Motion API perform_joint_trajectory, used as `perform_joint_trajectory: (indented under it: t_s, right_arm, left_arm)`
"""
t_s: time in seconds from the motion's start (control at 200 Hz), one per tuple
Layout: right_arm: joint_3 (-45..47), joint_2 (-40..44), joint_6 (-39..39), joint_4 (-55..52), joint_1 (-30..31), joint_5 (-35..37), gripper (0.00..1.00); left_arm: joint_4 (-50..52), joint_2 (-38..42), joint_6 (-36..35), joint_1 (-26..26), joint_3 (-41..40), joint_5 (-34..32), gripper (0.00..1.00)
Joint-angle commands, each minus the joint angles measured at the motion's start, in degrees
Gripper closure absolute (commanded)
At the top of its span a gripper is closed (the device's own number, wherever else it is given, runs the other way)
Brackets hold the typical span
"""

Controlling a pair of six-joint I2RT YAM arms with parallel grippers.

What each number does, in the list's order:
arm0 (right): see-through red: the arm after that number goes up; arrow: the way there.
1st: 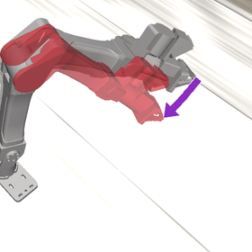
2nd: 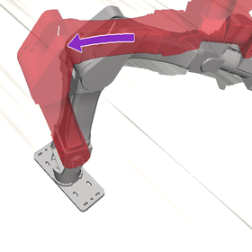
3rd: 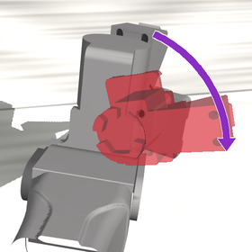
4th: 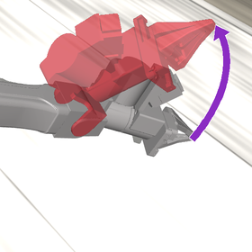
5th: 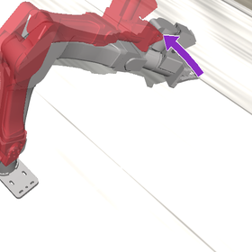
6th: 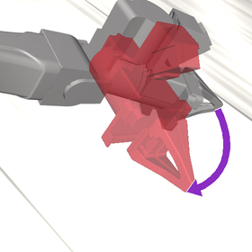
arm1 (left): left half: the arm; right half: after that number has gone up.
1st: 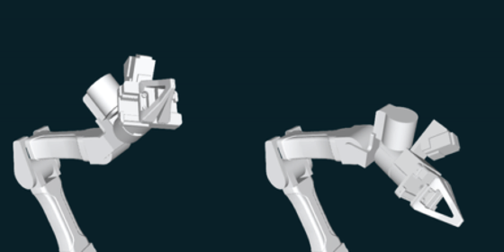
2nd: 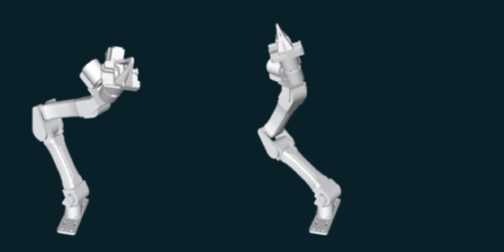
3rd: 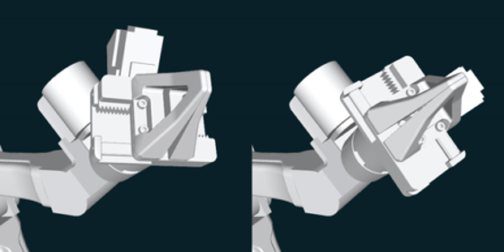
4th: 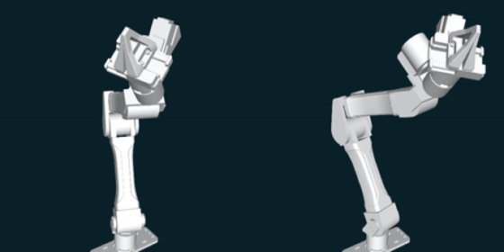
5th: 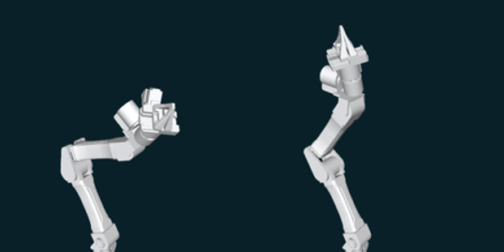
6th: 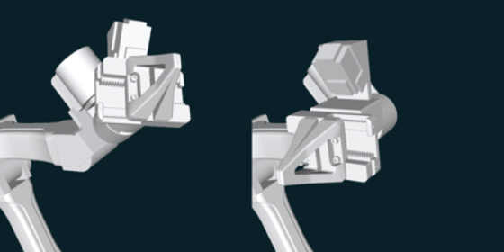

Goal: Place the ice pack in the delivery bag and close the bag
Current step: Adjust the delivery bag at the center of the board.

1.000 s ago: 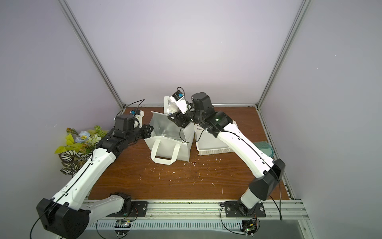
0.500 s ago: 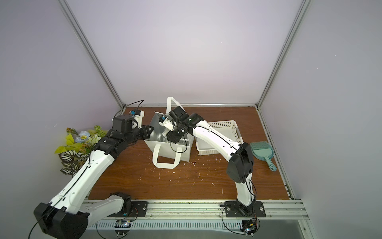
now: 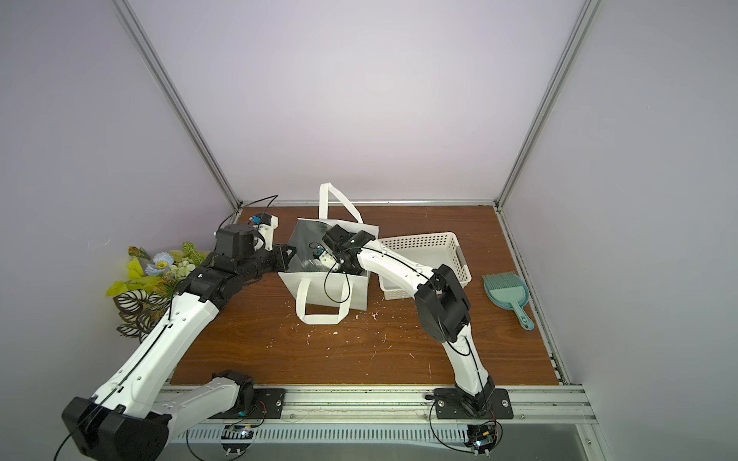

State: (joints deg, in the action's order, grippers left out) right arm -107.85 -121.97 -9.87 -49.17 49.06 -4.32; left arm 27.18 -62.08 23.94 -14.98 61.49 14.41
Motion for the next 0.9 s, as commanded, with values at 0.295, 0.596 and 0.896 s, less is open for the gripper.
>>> perform_joint_trajectory:
  t_s: [0.295,0.596,0.896]
  right_arm:
    - [-7.51,8.55,2.64,0.28,0.36,0.36,0.14]
    - [-7.76,20.28,4.91,3.21,0.44,0.16,0.12]
    - [20.62,43.38,10.38,20.75,0.36,5.73,0.09]
  left_arm:
    - [-2.40,1.59,2.48,-0.23,-1.19,-2.89,0.97]
    - [-5.41,2.32,10.40,-0.22,-3.74,-8.39,0.97]
    - [-4.48,3.10,16.72,-0.27,-3.85,-16.23,0.97]
